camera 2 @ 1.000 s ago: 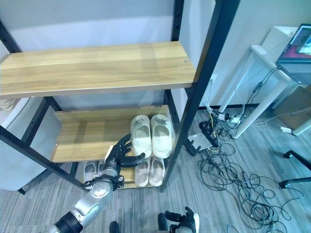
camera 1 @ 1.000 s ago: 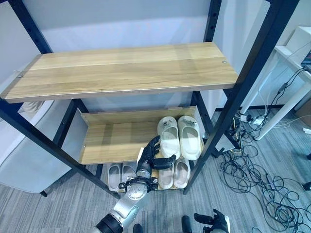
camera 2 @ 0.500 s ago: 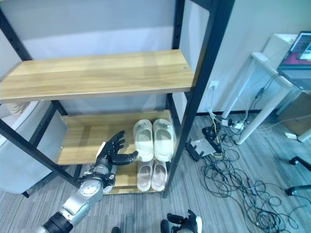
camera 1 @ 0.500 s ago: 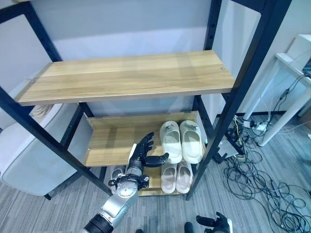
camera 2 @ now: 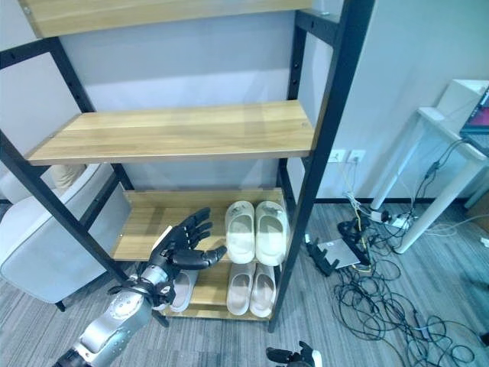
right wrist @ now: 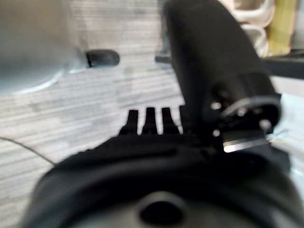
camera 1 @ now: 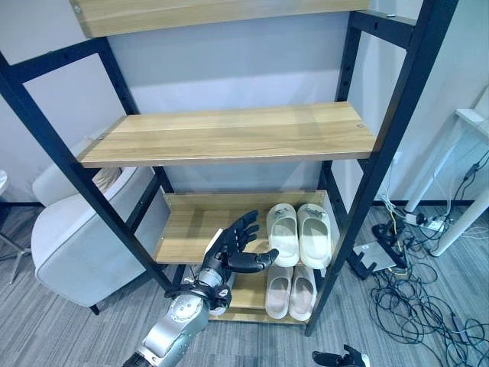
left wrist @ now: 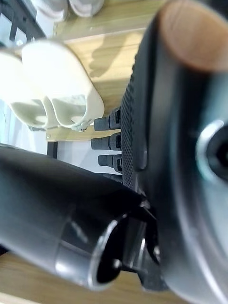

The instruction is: Arrange the slippers neatly on the shoe rack.

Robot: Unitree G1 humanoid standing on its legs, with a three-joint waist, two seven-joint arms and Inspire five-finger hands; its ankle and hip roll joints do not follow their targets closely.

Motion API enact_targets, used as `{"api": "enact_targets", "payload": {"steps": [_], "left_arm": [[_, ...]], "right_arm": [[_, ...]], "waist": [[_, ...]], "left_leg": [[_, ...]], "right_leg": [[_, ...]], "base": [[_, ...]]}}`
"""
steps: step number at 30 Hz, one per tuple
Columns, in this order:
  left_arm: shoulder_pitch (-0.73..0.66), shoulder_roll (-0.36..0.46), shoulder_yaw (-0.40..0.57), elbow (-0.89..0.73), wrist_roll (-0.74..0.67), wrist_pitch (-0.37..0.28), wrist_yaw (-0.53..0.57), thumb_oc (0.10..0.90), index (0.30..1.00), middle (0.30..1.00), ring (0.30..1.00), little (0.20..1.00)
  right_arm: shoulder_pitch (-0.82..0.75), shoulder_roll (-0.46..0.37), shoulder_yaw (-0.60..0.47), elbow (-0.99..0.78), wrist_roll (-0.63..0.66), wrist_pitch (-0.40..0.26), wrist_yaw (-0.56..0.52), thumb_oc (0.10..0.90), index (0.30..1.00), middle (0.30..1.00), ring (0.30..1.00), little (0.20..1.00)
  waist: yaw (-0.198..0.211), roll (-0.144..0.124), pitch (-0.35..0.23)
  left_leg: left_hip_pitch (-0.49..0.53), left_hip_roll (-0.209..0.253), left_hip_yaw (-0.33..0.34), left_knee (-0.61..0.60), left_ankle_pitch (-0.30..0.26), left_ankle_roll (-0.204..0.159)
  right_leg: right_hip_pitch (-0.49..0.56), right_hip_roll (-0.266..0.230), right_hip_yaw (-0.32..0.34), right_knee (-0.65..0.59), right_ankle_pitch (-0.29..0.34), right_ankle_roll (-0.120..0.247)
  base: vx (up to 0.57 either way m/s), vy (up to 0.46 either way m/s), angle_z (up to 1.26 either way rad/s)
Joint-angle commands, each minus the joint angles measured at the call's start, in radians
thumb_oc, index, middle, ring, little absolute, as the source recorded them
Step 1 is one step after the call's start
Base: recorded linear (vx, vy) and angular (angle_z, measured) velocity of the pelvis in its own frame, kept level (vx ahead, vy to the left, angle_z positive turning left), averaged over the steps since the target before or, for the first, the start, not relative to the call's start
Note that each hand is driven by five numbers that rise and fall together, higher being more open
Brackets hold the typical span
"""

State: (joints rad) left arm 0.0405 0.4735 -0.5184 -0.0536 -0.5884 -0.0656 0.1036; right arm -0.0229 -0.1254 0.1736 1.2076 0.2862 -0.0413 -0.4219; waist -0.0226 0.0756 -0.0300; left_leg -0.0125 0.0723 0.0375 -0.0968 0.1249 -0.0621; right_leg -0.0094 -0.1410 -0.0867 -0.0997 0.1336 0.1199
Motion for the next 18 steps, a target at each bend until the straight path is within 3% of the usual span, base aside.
{"api": "enact_targets", "payload": {"steps": [1,7,8,14,17,18], "left_arm": [[0.008,0.049,0.117,-0.099,-0.021,-0.076,-0.063,0.800,0.900,0.900,0.900,0.900],[0.114,0.091,0.182,-0.073,0.003,-0.073,-0.066,0.800,0.900,0.900,0.900,0.900],[0.148,0.076,0.268,-0.019,0.095,-0.089,0.028,0.800,0.900,0.900,0.900,0.900],[0.178,0.071,0.314,0.002,0.130,-0.088,0.044,0.800,0.900,0.900,0.900,0.900],[0.189,0.045,0.322,0.122,0.188,-0.068,0.046,0.800,0.900,0.900,0.900,0.900],[0.173,0.012,0.316,0.231,0.221,-0.052,0.067,0.800,0.900,0.900,0.900,0.900]], "right_arm": [[0.032,0.069,0.018,0.020,-0.067,-0.003,0.001,0.800,0.900,0.900,0.900,0.900],[0.032,0.073,0.010,0.021,-0.078,-0.003,0.003,0.800,0.900,0.900,0.900,0.900],[0.025,0.078,-0.003,0.025,-0.054,-0.001,-0.006,0.800,0.900,0.900,0.900,0.900],[0.021,0.079,-0.013,0.033,-0.040,0.001,-0.009,0.800,0.900,0.900,0.900,0.900],[0.022,0.075,-0.015,0.037,-0.038,0.004,0.001,0.800,0.900,0.900,0.900,0.900],[0.016,0.071,-0.011,0.034,-0.032,0.005,0.005,0.800,0.900,0.900,0.900,0.900]], "waist": [[0.012,-0.013,0.029],[0.020,-0.016,0.030],[0.040,-0.020,0.037],[0.055,-0.024,0.040],[0.055,-0.030,0.044],[0.052,-0.034,0.043]], "left_leg": [[0.036,-0.020,0.012,0.010,-0.143,0.012],[0.031,-0.022,0.011,0.010,-0.138,0.011],[0.023,-0.027,-0.013,0.010,-0.131,0.012],[0.019,-0.029,-0.029,0.010,-0.128,0.013],[0.022,-0.029,-0.027,0.010,-0.128,0.015],[0.023,-0.029,-0.025,0.010,-0.129,0.016]], "right_leg": [[0.040,-0.024,-0.060,0.012,-0.115,0.049],[0.040,-0.026,-0.066,0.012,-0.112,0.049],[0.046,-0.030,-0.086,0.012,-0.110,0.046],[0.046,-0.034,-0.101,0.012,-0.109,0.046],[0.048,-0.035,-0.100,0.012,-0.109,0.047],[0.047,-0.036,-0.095,0.012,-0.108,0.045]], "base": [[0.00,0.000,0.00],[-0.03,0.014,0.11],[-0.04,0.022,0.23],[-0.02,0.012,0.19],[-0.01,0.004,0.01],[0.00,0.000,0.00]]}}
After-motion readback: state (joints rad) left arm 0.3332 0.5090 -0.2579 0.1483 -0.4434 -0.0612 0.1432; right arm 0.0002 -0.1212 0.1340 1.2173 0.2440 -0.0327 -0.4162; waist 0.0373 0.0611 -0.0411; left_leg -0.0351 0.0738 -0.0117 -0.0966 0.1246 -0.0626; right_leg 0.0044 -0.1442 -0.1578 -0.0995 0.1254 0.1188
